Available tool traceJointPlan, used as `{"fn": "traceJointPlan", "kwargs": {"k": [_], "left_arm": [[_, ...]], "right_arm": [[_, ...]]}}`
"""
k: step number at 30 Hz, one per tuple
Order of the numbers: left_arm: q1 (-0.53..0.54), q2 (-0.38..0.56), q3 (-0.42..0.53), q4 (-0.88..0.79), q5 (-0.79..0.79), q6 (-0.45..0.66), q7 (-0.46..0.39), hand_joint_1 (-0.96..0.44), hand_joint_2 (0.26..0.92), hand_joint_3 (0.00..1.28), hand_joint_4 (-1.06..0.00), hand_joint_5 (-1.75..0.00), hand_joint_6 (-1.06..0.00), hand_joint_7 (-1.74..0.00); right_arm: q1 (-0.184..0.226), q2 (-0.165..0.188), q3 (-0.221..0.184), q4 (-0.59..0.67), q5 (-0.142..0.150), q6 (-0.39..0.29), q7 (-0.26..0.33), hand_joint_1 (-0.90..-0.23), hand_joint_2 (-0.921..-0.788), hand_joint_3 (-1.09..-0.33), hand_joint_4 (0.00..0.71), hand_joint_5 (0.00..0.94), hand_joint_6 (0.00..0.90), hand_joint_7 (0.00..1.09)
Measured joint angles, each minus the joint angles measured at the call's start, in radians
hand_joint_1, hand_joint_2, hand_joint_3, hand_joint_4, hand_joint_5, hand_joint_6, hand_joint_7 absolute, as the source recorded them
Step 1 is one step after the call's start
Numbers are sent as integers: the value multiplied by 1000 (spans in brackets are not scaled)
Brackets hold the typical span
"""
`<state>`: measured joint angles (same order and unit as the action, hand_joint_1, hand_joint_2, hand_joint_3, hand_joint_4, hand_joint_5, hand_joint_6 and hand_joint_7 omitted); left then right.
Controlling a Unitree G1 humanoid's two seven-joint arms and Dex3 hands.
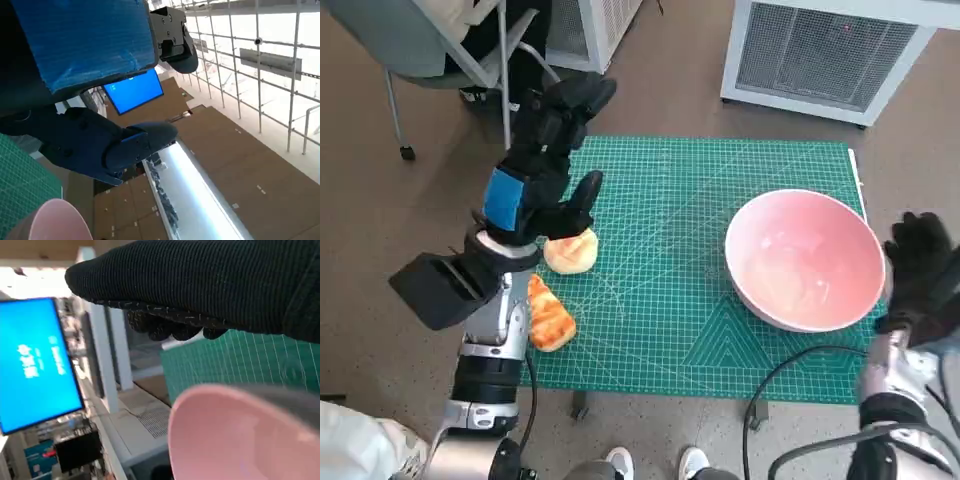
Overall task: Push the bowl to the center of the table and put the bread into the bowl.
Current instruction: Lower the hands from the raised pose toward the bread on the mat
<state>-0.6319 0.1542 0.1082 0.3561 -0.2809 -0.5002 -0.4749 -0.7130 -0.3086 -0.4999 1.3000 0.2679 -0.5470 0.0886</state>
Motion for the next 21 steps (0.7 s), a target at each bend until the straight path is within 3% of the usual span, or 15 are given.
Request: {"fn": "traceJointPlan", "kwargs": {"k": [19, 21], "left_arm": [[39, 21, 6, -76, 4, 15, 21, -324, 748, 761, 1, -541, 1, -821], [45, 23, 7, -84, 4, 17, 24, -319, 748, 760, 1, -544, 1, -822]], "right_arm": [[-73, 82, -3, 11, 3, 80, 36, -467, -921, -722, 254, 7, 235, 258], [-79, 87, -3, 13, 3, 87, 37, -459, -921, -725, 252, 4, 207, 315]]}}
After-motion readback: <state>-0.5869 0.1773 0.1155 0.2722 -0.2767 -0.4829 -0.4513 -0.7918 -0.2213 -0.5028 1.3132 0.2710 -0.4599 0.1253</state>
